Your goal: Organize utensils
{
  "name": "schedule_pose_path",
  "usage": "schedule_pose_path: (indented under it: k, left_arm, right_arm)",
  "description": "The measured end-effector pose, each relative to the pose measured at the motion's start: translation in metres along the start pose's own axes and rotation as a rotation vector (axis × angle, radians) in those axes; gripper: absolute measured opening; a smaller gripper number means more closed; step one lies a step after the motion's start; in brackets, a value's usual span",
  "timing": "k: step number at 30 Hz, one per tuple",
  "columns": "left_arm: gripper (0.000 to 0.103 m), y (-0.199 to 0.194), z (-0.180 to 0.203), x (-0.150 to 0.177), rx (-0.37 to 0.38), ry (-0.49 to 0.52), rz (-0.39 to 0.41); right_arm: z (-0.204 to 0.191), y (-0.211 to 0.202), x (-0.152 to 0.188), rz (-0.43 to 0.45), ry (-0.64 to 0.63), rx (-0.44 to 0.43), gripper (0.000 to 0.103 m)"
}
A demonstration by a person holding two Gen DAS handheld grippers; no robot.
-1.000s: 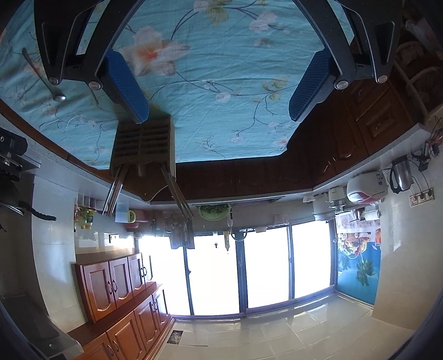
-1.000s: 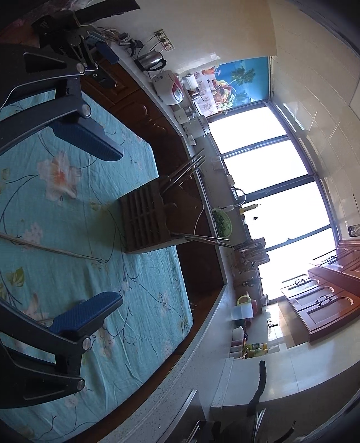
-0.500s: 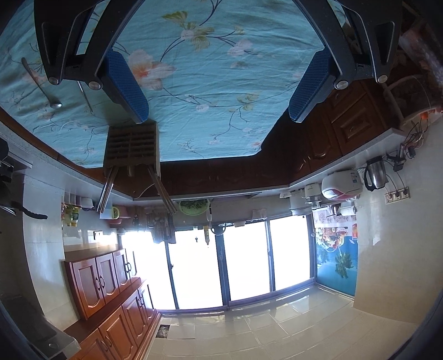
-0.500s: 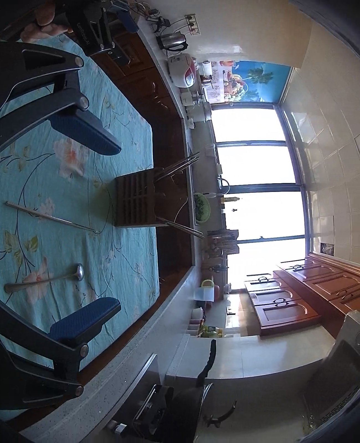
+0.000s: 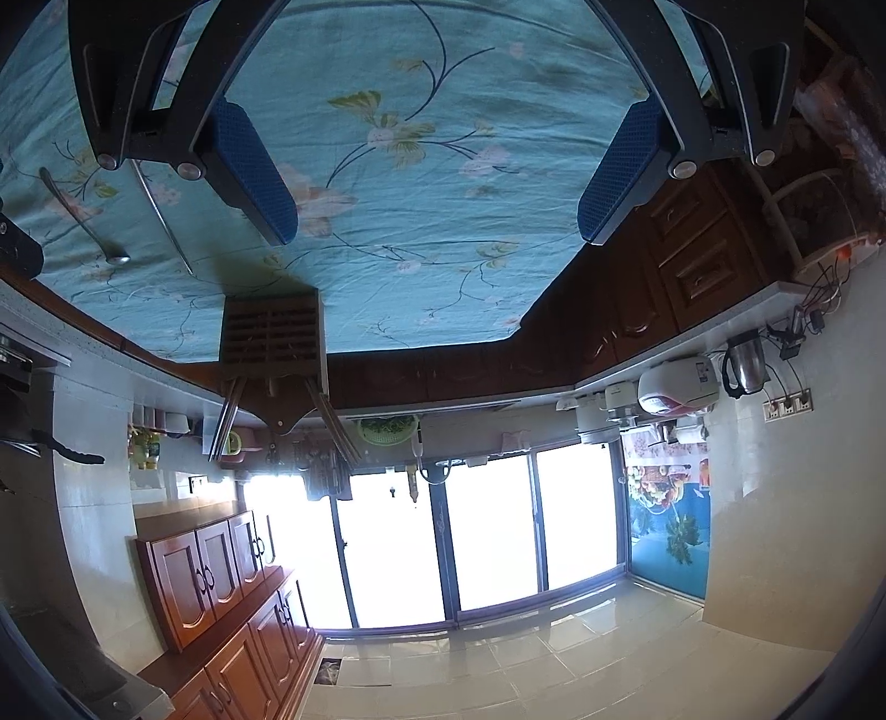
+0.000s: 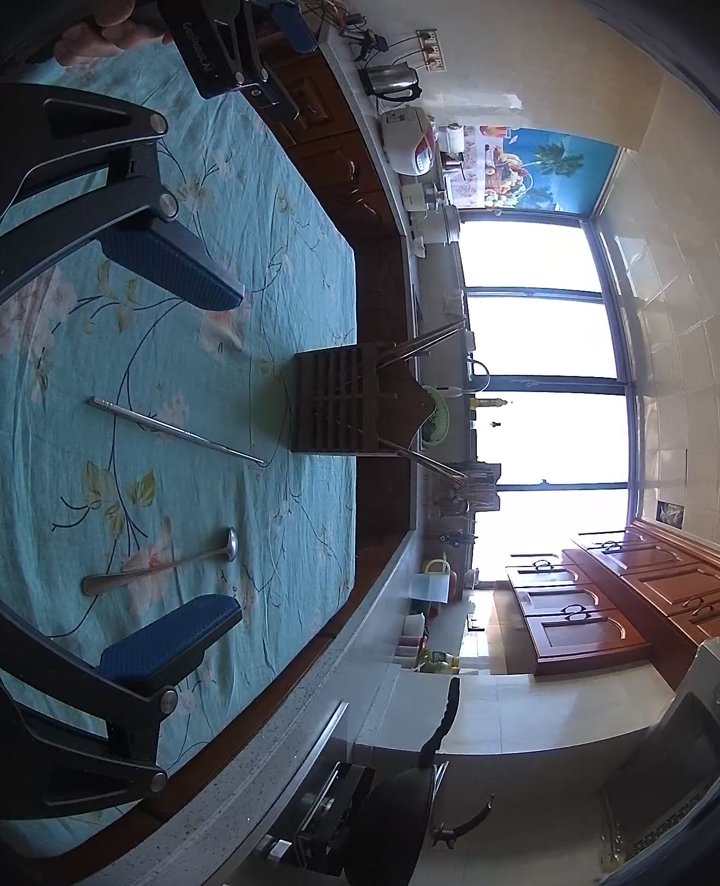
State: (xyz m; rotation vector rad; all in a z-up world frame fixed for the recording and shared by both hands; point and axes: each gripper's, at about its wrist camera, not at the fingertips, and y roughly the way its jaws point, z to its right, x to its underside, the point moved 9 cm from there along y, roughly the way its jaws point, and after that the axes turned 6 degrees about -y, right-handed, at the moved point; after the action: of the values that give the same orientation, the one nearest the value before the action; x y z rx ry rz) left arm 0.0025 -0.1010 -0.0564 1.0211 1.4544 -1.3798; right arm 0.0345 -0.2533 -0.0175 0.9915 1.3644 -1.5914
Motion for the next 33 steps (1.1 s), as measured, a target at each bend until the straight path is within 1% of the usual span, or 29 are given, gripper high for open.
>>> schedule_pose_path:
  k: [9,13,21,33]
  left_arm:
    - [0.102,-0.004,-0.010,0.013,-0.003,0.003,0.008]
    - [0.102,-0.004,-0.011,0.020,-0.004,0.004,-0.006]
    - [0.102,-0.008,-0.009,0.021,0.003,0.005,0.002]
    - [0.102,-0.008,-0.010,0.027,0.016,-0.028,-0.010]
  right_arm:
    - [0.007,-0.007,0.011,0.019,0.023,0.018,0.103]
    - [0.013,-0.012,0.018,0.017,0.036,0.028,0.103]
    - [0.023,-0.019,0.026,0.028,0.055,0.040,0.103]
    - [0.019,-0.018,0.031,0.034,0.059,0.022,0.103]
